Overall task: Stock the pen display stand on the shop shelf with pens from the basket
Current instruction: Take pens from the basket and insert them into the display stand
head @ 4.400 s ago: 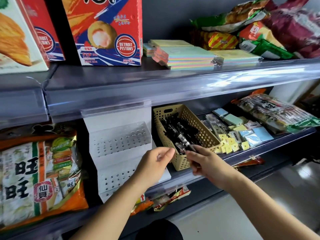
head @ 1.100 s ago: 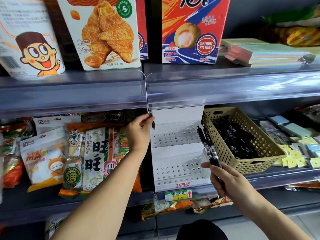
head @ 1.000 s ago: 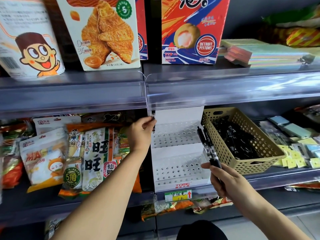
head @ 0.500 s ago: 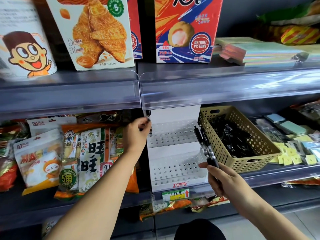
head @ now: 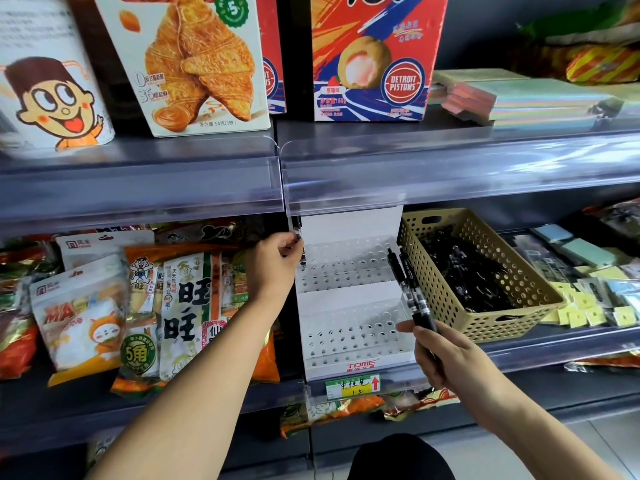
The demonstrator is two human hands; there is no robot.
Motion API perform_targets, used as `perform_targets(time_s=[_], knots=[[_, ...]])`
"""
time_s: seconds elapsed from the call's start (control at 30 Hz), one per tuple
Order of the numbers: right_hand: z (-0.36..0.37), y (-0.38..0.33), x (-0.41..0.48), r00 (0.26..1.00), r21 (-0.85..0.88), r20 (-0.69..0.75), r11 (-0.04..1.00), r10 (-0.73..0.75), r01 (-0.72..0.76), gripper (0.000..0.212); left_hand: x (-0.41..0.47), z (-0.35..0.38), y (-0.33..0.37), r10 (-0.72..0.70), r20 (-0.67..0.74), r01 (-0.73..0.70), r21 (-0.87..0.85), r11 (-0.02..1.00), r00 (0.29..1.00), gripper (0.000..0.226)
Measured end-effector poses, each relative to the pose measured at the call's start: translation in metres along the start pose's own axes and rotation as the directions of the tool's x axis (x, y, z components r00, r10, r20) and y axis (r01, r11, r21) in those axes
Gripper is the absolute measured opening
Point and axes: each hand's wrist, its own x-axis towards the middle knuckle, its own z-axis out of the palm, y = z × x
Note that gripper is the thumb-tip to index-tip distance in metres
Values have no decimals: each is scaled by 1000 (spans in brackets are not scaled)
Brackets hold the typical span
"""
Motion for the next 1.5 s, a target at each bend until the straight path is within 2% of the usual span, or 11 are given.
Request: perform_targets(time_s=[0.6,0.77,1.07,1.2,1.3,1.4,1.5], knots=[[-3,-1,-1,1000,4,-1,1000,-3,3,23,4,-2,14,-79,29,75,116,990,996,20],[-3,-1,0,1000,6,4,1000,-4,4,24,4,-1,9,-145,25,143,74,987,989,21],[-1,-4,3,1000,29,27,1000,-13,12,23,6,-5,12,-135,85,125,112,986,987,21],[-1,-3,4,1000,30,15,999,-21,21,23,7,-8,11,-136,129,111,184,977,982,24],[-3,-7,8,995,22,-70,997,-73,74,21,0,-12,5,-166,145,147,134,980,975,43],[-8,-17,22,962,38,-239,989,-129,142,18,-19,-10,-4,-265,199,278,-42,960,943,56],[-18,-20,45,918,-37,-358,985,-171,168,16,-46,-8,1,-351,276,404,-166,899,895,52]])
